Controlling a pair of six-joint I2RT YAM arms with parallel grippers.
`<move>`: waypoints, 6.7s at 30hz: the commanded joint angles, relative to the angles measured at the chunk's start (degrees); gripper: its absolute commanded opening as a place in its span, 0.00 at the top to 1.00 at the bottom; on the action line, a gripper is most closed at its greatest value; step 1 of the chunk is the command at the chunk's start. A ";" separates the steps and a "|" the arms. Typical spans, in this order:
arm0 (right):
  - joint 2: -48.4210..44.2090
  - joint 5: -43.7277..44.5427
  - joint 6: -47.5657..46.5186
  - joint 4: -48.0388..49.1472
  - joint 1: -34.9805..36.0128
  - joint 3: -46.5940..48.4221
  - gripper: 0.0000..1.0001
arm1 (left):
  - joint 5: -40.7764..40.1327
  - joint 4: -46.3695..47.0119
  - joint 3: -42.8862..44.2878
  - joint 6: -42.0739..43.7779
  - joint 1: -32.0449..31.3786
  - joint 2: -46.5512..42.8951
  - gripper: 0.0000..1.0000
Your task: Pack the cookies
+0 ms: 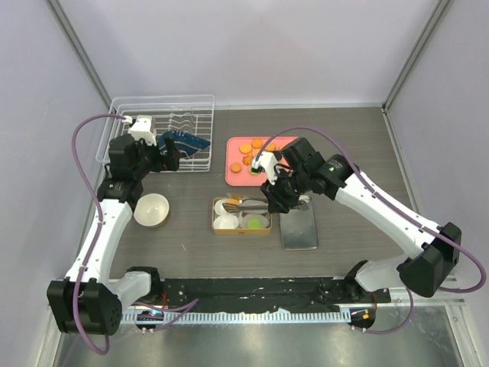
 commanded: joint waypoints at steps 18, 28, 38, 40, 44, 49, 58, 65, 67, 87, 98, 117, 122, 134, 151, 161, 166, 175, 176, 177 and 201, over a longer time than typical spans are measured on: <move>3.49 -1.92 -2.43 0.72 4.99 -1.19 0.83 | -1.03 2.82 0.54 1.04 0.28 0.18 0.00; 5.78 -1.57 -2.52 0.99 5.79 -0.14 0.82 | -1.03 2.82 0.54 0.95 0.28 0.01 0.00; 6.40 -1.39 -2.52 0.99 5.96 1.00 0.82 | -0.86 2.82 0.71 1.04 0.28 0.36 0.00; 6.31 -1.22 -2.52 0.99 5.88 1.44 0.82 | -0.86 2.82 0.63 0.95 0.20 0.36 0.00; 6.40 -1.13 -2.61 0.90 5.96 1.88 0.82 | -1.03 2.74 0.54 0.95 0.28 0.45 0.00; 6.13 -1.04 -2.70 0.73 5.96 2.32 0.82 | -0.94 2.82 0.62 1.12 0.28 0.36 0.00; 6.39 -0.60 -3.05 1.07 5.96 2.41 0.82 | -1.03 2.82 0.54 1.04 0.28 0.18 0.00; 7.01 -0.51 -3.23 1.60 5.96 2.06 0.82 | -1.30 2.91 0.36 1.21 0.28 0.27 0.00; 7.10 -0.51 -3.23 1.87 5.96 1.97 0.82 | -1.38 2.91 0.36 1.30 0.37 0.27 0.00; 7.71 0.02 -3.40 3.10 5.96 0.74 0.78 | -1.47 2.91 0.27 1.48 0.28 0.27 0.01; 7.63 0.45 -3.40 3.10 5.96 0.12 0.64 | -1.21 2.91 0.36 1.48 0.28 0.36 0.00; 6.84 0.72 -3.40 3.01 5.96 1.09 0.49 | -1.03 3.00 0.45 1.48 0.28 0.54 0.00; 4.55 6.15 -3.40 4.76 5.96 1.62 0.50 | -1.12 3.00 0.45 1.39 0.28 0.45 0.00; 3.22 13.82 0.90 12.14 -4.31 3.02 0.50 | -0.86 3.00 0.45 1.39 0.28 0.27 0.00; 12.28 11.35 1.26 18.04 -21.98 -1.10 0.45 | -0.86 2.91 0.36 1.48 0.28 0.53 0.00; 13.25 8.80 0.73 18.57 -24.53 -3.83 0.45 | -0.86 3.00 0.45 1.56 0.37 0.62 0.00; 13.34 8.02 0.82 18.57 -25.41 -4.79 0.45 | -0.68 2.91 0.45 1.39 0.28 0.62 0.00; 14.57 6.61 0.64 18.65 -25.85 -5.76 0.46 | -0.86 2.91 0.45 1.39 0.28 0.53 0.00; 14.74 6.35 0.64 18.65 -25.85 -5.76 0.47 | -0.86 2.91 0.45 1.48 0.37 0.71 0.00; 14.92 6.26 0.64 18.65 -25.94 -5.68 0.47 | -0.94 2.82 0.45 1.48 0.28 0.62 0.00; 9.12 5.11 1.26 13.39 -25.94 0.12 0.72 | -0.95 2.82 0.36 1.56 0.28 0.36 0.00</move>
